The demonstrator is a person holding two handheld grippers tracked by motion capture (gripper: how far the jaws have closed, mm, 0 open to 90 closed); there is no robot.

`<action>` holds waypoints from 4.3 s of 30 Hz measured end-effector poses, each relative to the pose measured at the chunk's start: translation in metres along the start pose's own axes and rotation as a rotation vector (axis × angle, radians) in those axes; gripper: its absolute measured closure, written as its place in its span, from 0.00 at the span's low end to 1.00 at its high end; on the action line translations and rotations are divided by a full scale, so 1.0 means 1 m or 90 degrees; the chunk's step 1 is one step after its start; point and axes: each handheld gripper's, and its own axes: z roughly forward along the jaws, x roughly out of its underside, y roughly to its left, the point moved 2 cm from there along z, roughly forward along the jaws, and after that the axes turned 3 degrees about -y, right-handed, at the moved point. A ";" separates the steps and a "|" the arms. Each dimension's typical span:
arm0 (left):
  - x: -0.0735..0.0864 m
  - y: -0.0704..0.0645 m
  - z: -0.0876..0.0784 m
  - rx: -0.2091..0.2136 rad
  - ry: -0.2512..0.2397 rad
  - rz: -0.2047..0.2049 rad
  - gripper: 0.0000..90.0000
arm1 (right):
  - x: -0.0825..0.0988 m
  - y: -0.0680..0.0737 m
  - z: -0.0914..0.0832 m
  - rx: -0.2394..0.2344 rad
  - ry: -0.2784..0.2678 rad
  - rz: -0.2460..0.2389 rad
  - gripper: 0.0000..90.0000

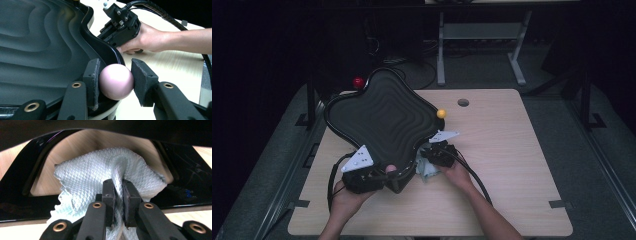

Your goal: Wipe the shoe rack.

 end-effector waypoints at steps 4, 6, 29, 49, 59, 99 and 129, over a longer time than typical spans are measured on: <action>-0.002 0.000 -0.002 -0.003 -0.008 0.001 0.65 | 0.001 0.019 0.003 -0.047 0.006 -0.024 0.91; -0.002 0.000 -0.002 0.000 -0.011 -0.001 0.66 | 0.000 0.023 0.003 -0.050 0.009 -0.045 0.91; -0.001 0.000 -0.005 0.007 -0.001 0.008 0.67 | 0.001 -0.010 -0.005 0.022 0.005 -0.023 0.91; 0.003 0.010 -0.012 -0.004 -0.007 -0.010 0.67 | 0.001 -0.029 -0.008 0.047 0.001 0.015 0.91; 0.006 0.018 -0.017 -0.018 -0.013 -0.025 0.66 | 0.001 -0.031 -0.007 0.070 0.000 0.017 0.91; 0.015 0.043 -0.038 -0.107 -0.014 -0.061 0.66 | 0.011 -0.056 -0.028 0.114 0.032 0.053 0.91; 0.021 0.063 -0.057 -0.158 -0.027 -0.089 0.64 | -0.026 -0.052 -0.021 0.097 0.006 0.029 0.91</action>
